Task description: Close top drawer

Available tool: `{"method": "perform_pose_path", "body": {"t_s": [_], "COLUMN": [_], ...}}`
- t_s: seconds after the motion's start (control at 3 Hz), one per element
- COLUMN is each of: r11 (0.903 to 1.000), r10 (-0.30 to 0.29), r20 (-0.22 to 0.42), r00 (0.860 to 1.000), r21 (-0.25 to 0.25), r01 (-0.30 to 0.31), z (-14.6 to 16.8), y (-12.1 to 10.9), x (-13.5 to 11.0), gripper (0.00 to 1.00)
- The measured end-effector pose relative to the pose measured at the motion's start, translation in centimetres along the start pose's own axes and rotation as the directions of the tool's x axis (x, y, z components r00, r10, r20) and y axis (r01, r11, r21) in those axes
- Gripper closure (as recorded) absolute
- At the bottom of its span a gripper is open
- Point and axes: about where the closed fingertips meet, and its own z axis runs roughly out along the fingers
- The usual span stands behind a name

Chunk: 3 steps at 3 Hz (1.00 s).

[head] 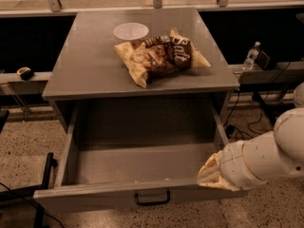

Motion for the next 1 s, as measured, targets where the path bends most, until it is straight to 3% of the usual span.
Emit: {"method": "perform_pose_path", "body": {"t_s": [0.33,0.67,1.0], "r11": [0.9955,0.9954,0.9977], "r10": [-0.026,-0.025,0.027], "r20": [0.023,0.023,-0.009], "r00": [0.999,0.999,1.000], "r21": [-0.091,-0.092,-0.062], "r01": [0.028,0.027,-0.027], "z": [2.1,2.2,4.7], "y": [4.5,4.5,4.3], "x": [-1.2,-1.2,-0.1], "gripper": [1.00,1.00,1.00]}}
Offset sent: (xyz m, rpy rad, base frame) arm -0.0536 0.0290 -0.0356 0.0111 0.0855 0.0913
